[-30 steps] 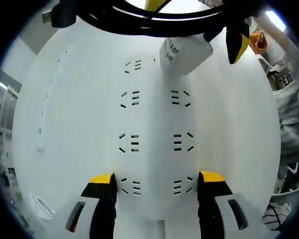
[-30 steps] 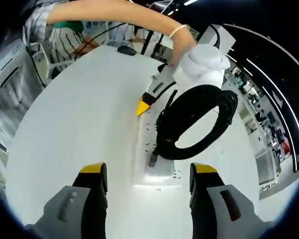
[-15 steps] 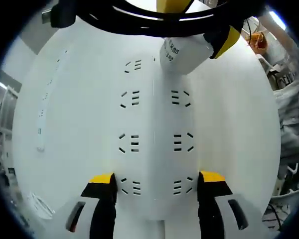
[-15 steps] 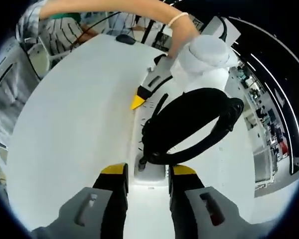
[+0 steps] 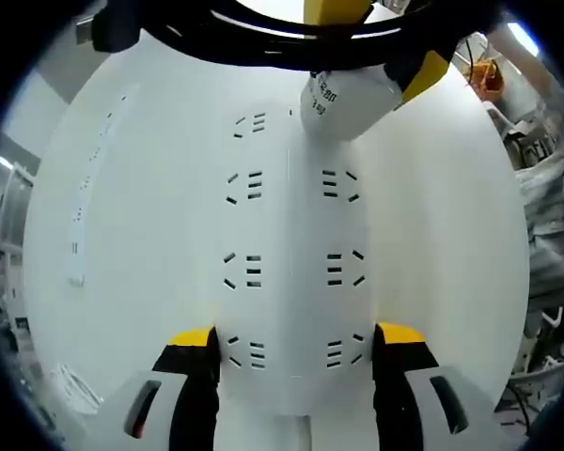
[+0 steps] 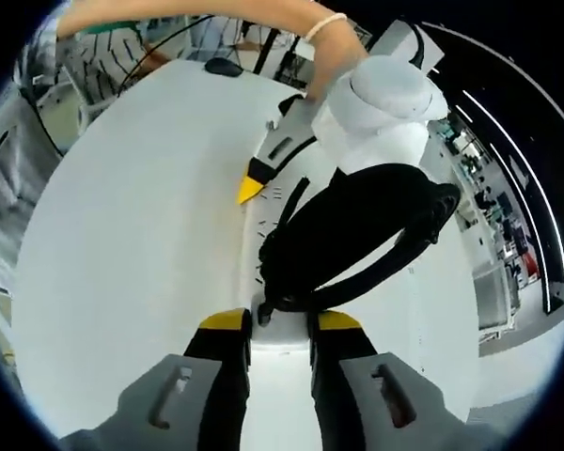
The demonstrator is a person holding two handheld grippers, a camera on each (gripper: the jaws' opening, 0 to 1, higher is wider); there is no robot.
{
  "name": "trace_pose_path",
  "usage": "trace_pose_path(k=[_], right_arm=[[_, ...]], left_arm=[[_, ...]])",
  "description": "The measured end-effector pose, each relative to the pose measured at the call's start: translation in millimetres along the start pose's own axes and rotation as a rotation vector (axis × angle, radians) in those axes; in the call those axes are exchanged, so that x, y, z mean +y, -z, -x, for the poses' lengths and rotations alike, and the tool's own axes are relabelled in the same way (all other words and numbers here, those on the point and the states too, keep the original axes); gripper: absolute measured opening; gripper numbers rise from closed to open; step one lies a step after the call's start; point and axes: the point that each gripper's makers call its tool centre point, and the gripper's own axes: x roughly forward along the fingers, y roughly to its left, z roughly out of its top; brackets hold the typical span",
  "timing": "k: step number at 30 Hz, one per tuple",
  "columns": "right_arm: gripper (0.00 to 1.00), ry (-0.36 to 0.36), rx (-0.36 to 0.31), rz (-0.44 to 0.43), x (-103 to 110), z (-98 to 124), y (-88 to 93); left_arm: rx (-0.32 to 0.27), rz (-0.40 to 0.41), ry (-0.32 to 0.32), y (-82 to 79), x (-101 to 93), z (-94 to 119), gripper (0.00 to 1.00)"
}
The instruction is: Straighten the power strip on the desk, plug the charger into it
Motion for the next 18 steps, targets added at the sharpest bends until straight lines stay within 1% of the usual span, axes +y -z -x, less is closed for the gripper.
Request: trace_pose_path(k=[1,2,4,5,7,10,13,18], right_arm=[[0.22,-0.005,0.005,-0.019,-1,0,1.4],[0.22,-0.015,0.017,-0.062,-2,0,4.0],[0.22,-0.037,0.013,-0.133,-6,-1,4.0],[0.22,-0.055,0.019,-0.154,-7,-1,5.0],[0.21,-0.081,0.039,-0.161,-11,-3,6.3],[0.21,-0.097,0.076,-0.172,-12,-5,6.6],[0.20,-0.092,0.105,-0.172,-10,-5,7.7],[0.20,-0.081,0.130,-0.167,-9,-6,7.3]], left_arm=[[0.000,-0.001,0.000,0.0,-0.1,0,0.65],[0.000,-0.001,0.000,-0.1,0.0,0,0.65],[0.003,-0.003,-0.001,-0.2,-0.5,0,0.65],[0.004,-0.004,0.000,-0.2,-0.4,0,0.65],[0.002,-0.006,0.001,-0.4,-0.1,0,0.65],[0.008,-0.008,0.000,-0.7,0.1,0,0.65],[0.006,-0.010,0.001,-0.9,-0.3,0,0.65],[-0.001,-0.014,0.002,-0.6,-0.4,0,0.65]])
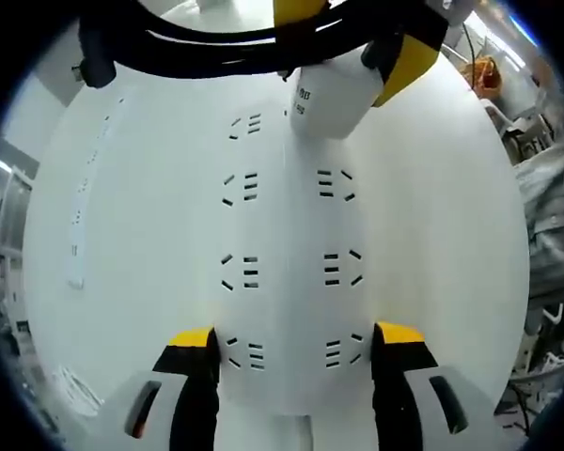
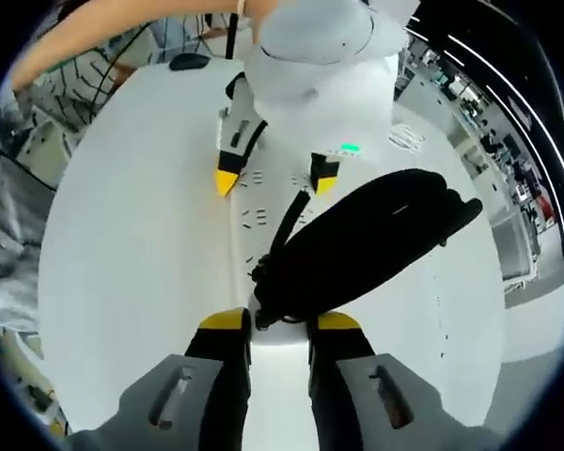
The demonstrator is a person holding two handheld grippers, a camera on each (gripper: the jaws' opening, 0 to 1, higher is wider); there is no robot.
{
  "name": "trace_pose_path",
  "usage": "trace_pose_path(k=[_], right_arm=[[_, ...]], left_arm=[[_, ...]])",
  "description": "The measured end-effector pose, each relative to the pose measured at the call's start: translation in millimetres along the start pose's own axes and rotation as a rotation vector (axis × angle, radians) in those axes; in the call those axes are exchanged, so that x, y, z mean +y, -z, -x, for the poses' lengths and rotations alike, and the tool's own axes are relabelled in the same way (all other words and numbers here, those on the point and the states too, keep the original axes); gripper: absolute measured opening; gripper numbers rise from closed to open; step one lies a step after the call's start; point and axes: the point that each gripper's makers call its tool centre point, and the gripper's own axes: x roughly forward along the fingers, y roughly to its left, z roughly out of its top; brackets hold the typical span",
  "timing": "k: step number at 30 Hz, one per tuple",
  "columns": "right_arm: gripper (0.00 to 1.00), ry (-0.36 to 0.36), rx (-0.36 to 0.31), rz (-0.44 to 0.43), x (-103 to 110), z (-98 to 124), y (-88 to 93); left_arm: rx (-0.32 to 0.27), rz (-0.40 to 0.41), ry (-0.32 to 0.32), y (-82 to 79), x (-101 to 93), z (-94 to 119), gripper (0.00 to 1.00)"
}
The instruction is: Straighten the power strip on the desk, plug the charger into it
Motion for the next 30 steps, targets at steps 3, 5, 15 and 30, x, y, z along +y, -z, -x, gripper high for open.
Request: trace_pose_path(k=[3,5,15,30], right_arm=[[0.20,0.024,0.022,0.018,2,-1,-0.3],[0.20,0.038,0.032,0.037,4,-1,-0.3],[0.21,0.080,0.066,0.074,3,-11,10.6],[0.23,0.118,0.072,0.111,7,-6,9.3]], left_arm=[[0.008,-0.006,0.000,0.1,0.1,0,0.65],[0.011,-0.009,0.001,0.0,0.0,0,0.65],[0.000,-0.019,0.001,-0.6,-1.1,2,0.65],[0.009,-0.008,-0.006,-1.7,-2.5,3,0.69]])
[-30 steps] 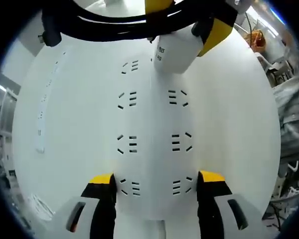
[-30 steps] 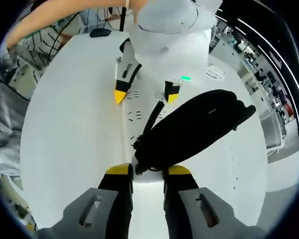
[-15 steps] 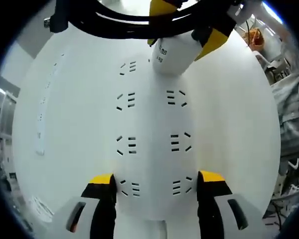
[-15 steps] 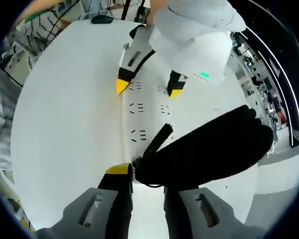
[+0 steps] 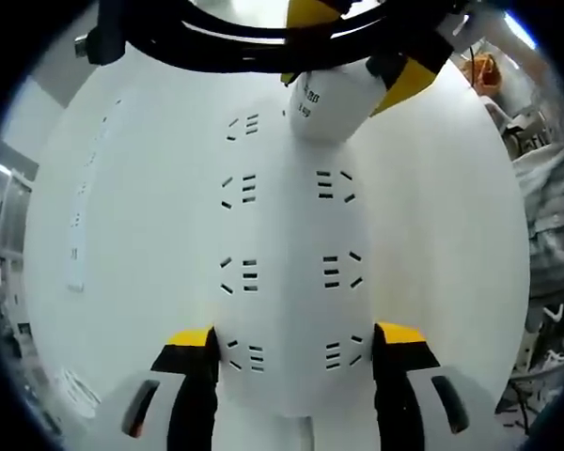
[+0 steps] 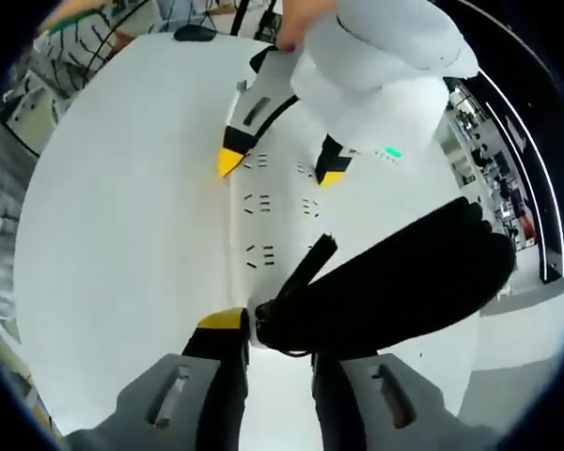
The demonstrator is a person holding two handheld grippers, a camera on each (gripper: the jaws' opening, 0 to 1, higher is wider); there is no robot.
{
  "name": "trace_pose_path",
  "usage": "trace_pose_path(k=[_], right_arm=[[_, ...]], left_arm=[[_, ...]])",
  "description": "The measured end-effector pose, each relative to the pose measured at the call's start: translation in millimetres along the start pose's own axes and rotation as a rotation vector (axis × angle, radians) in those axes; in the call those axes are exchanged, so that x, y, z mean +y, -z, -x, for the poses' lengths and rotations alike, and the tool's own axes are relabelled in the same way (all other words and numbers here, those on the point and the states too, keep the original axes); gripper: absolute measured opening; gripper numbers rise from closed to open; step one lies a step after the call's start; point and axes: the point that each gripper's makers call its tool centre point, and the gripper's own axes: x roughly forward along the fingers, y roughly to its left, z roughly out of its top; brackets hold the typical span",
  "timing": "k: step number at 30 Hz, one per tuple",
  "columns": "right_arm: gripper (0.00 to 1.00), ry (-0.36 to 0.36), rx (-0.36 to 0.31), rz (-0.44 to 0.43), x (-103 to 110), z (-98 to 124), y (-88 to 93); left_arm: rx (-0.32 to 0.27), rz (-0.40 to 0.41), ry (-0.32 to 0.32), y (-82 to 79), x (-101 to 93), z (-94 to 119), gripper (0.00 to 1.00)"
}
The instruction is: Straighten the power strip on the desk, plug the charger into it
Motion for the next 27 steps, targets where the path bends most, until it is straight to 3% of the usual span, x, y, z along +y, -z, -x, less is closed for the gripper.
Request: trace_pose_path(k=[4,7,12,13,15,19,22,27], right_arm=[[0.23,0.004,-0.021,0.008,-1,2,0.3],[0.23,0.001,-0.060,0.017,-1,3,-0.3],[0.24,-0.010,-0.112,0.065,-2,3,-3.1],[0.24,-0.019,-0.133,0.111,-2,3,-3.7],[0.25,-0.014,-0.149,0.121,-1,2,-2.1],[0.41,-0.050,-0.179,0.090,8,-4,-3.5],[0.50,-0.051,-0.181,0.085,9,-9,-3.6],[0.63,-0.022,-0.176,0.091,6,-10,-6.0]], left_arm=[[-0.018,0.010,0.004,-0.4,1.3,-3,0.78],[-0.030,0.065,0.001,1.4,3.7,-4,0.83],[-0.107,0.129,-0.012,1.5,6.4,-5,0.89],[-0.126,0.144,-0.014,5.6,10.8,-5,0.93],[-0.141,0.155,0.002,9.9,6.1,-6,1.00],[-0.182,0.149,-0.019,13.7,3.5,-1,0.99],[-0.248,0.148,-0.074,13.5,7.8,8,0.99],[-0.261,0.136,-0.139,18.5,4.7,17,0.99]])
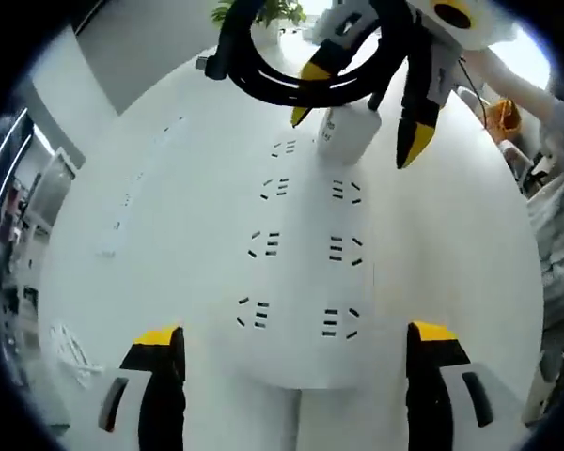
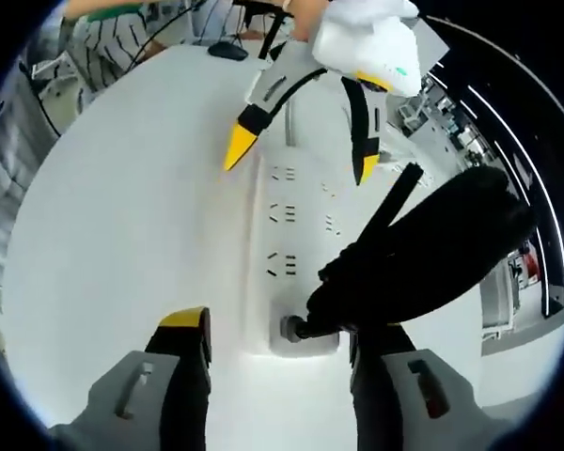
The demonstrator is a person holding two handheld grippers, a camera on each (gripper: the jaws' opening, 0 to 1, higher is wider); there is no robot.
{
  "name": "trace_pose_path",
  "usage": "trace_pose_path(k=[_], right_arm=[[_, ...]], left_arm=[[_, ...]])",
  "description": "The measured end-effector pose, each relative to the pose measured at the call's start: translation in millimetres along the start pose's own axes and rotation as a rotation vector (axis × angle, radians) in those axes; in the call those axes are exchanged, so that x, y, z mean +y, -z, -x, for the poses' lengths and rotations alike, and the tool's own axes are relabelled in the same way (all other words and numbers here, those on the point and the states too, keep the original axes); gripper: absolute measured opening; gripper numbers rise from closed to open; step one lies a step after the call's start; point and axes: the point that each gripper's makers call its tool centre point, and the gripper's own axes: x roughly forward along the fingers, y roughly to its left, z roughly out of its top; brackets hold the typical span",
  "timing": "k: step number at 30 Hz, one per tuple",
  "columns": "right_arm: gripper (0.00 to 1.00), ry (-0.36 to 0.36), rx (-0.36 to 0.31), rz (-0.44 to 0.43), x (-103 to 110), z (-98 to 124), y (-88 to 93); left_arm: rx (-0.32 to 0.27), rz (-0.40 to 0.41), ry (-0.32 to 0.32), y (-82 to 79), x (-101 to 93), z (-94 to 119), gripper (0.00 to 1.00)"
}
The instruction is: Straighten the power strip on the desk, plug the charger into it
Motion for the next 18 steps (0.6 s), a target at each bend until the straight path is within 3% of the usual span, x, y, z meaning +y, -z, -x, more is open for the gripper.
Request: trace_pose_path(k=[4,7,10,17,18], right_arm=[[0.88,0.028,-0.027,-0.020,-4,0,-5.4],[1.00,0.062,-0.055,-0.015,-9,4,-10.5],[1.00,0.097,-0.062,0.025,-13,6,-11.6],[1.00,0.169,-0.027,0.021,-21,11,-2.4],[1.00,0.179,-0.030,0.011,-22,14,-1.2]], left_arm=[[-0.012,-0.004,-0.025,0.0,-3.4,4,0.99],[-0.040,0.009,-0.038,-4.1,-7.4,7,0.99],[-0.074,-0.001,-0.077,-9.1,-6.9,9,0.99],[-0.119,-0.048,-0.141,-12.4,-7.5,12,0.98],[-0.124,-0.074,-0.175,-12.2,-4.8,12,0.98]])
